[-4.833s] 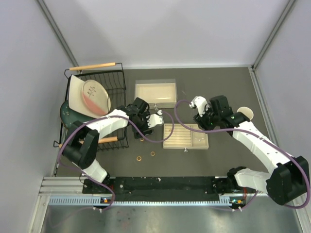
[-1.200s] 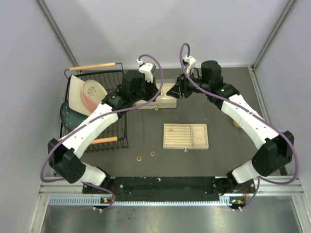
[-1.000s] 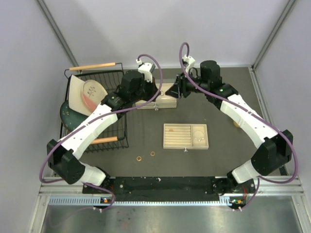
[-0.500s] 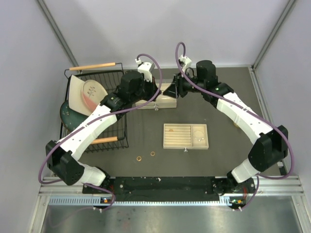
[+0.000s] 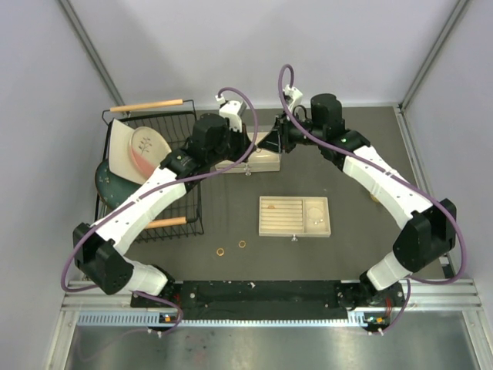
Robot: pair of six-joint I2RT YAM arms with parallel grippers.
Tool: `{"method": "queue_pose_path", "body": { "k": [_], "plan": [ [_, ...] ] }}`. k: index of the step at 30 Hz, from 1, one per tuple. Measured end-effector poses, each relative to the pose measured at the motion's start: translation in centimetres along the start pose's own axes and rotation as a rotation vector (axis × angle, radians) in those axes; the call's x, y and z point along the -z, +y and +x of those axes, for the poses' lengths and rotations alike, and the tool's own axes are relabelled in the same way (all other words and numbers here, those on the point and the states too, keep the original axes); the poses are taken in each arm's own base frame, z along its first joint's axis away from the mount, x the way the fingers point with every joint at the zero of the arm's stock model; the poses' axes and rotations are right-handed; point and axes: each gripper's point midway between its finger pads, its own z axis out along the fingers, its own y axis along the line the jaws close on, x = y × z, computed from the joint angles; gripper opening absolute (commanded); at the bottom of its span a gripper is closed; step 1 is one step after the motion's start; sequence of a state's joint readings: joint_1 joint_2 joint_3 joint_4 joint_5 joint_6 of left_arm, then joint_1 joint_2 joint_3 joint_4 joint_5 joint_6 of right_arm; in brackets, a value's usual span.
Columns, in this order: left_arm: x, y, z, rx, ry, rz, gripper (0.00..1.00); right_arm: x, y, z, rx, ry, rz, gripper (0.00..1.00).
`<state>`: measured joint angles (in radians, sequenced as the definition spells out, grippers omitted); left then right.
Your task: Organize the mixed jewelry
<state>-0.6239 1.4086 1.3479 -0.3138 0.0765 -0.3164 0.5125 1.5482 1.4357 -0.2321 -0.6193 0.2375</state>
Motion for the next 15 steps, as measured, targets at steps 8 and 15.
{"method": "queue_pose_path", "body": {
  "k": [8,15],
  "plan": [
    [0.32,0.27,-0.15,0.000,-0.011,-0.016,0.00,-0.05,0.16,0.04,0.002,0.002,-0.005,0.24],
    [0.70,0.26,-0.31,-0.001,-0.019,-0.018,0.00,-0.04,0.16,0.05,0.002,0.002,-0.005,0.25]
  ]
}}
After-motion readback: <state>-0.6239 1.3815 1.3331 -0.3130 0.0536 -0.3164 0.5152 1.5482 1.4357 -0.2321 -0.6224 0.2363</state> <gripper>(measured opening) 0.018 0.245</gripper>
